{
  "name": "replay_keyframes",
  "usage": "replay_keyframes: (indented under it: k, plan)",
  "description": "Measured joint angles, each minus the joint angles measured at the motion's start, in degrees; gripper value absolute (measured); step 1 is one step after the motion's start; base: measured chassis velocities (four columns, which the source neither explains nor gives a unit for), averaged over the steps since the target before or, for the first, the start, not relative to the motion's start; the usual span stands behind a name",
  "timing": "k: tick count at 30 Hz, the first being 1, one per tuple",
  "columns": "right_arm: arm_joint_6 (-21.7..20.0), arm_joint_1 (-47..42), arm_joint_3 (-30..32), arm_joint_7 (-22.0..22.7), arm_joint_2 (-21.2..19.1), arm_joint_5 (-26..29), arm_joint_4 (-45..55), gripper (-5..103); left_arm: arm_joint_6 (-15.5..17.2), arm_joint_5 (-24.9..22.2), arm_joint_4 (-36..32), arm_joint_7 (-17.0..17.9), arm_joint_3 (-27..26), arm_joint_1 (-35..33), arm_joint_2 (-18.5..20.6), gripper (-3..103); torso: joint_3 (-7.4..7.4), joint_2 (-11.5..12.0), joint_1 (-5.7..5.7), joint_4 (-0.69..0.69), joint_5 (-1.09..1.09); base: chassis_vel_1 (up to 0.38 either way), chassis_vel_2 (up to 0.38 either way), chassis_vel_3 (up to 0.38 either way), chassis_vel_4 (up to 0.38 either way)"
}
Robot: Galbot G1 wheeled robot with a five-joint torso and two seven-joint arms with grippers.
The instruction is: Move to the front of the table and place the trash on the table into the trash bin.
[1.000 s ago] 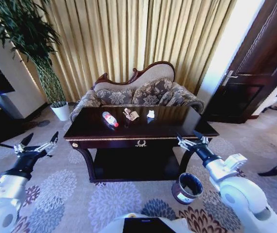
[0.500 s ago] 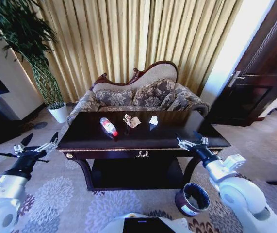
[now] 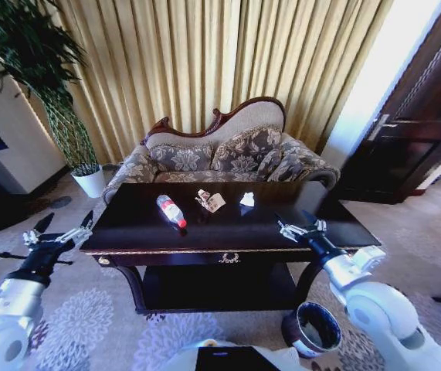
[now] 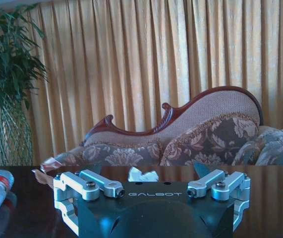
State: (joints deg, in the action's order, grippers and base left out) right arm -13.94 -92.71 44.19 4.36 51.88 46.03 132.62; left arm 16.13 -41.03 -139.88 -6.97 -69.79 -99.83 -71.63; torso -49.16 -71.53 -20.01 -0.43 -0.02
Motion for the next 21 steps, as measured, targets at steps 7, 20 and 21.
replay_keyframes:
  k: [7,20,21]
  plan:
    - [-0.9,6.6,-2.6,1.3,-6.3,3.4,-6.7,100,-0.8,-0.1,-1.1,1.6,0.9,-0.8,1.3,100,-0.01,0.0,-0.01,-0.01,0.01,0.000,0.000,0.000,0.000]
    - [-5.5,31.9,-22.9,4.7,-11.7,9.3,-15.8,100,-0.4,-0.1,-2.5,5.4,1.0,-1.4,2.3,100,-0.02,0.0,-0.02,0.00,0.01,0.000,0.000,0.000,0.000]
    - [-6.0,34.6,-25.4,5.6,-11.1,9.4,-16.7,100,-0.4,0.1,-2.5,5.5,1.1,-1.4,2.2,100,-0.01,0.0,-0.02,0.00,0.00,0.000,0.000,0.000,0.000]
